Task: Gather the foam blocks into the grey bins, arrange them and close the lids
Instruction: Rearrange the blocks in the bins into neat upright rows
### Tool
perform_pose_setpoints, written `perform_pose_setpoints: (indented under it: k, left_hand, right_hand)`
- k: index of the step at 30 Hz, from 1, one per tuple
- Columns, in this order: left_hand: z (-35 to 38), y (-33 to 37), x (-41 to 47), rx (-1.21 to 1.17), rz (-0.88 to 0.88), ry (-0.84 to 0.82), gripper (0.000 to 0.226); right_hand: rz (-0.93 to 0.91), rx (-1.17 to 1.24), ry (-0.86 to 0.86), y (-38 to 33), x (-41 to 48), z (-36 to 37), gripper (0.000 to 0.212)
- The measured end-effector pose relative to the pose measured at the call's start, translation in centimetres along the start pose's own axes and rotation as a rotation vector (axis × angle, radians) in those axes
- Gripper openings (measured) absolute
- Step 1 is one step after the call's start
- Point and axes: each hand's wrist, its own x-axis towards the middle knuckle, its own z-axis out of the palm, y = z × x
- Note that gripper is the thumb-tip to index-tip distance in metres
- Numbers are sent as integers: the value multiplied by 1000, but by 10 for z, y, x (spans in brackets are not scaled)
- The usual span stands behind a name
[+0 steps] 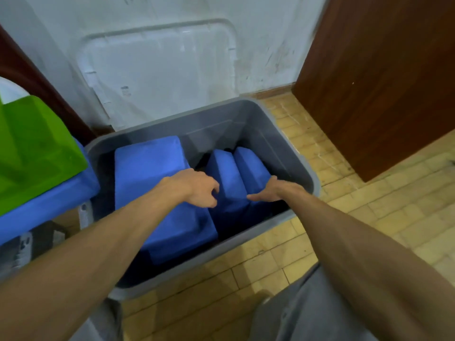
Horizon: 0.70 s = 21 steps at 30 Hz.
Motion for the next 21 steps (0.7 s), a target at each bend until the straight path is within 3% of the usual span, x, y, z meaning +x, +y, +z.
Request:
perform_pose_setpoints:
  k: [3, 6, 8, 11, 13, 17, 21]
  left_hand:
    - [-5, 0, 11, -84, -73, -54, 38]
    - [-7, 12, 26, -139, -162, 81, 35]
    - [-6, 26, 38, -223, -197, 136, 51]
    - [1, 40, 55, -337, -205, 88, 84]
    - [7, 44, 64, -357, -230, 39, 97]
    - [24, 52, 82, -297, -245, -61, 102]
    - [43, 71, 97, -264, -177, -24, 104]
  right_hand:
    - [-26, 181, 122, 3, 8, 4, 108]
    - [-93, 294, 268, 0, 9, -9, 97]
    - [-155, 384, 446, -1, 9, -28, 92]
    - [-236, 531, 667, 2, 6, -51, 85]
    - [-269, 573, 720, 6, 6, -57, 84]
    - [-290, 533, 743, 4, 8, -56, 79]
    - [-246, 503, 765, 3, 11, -58, 80]
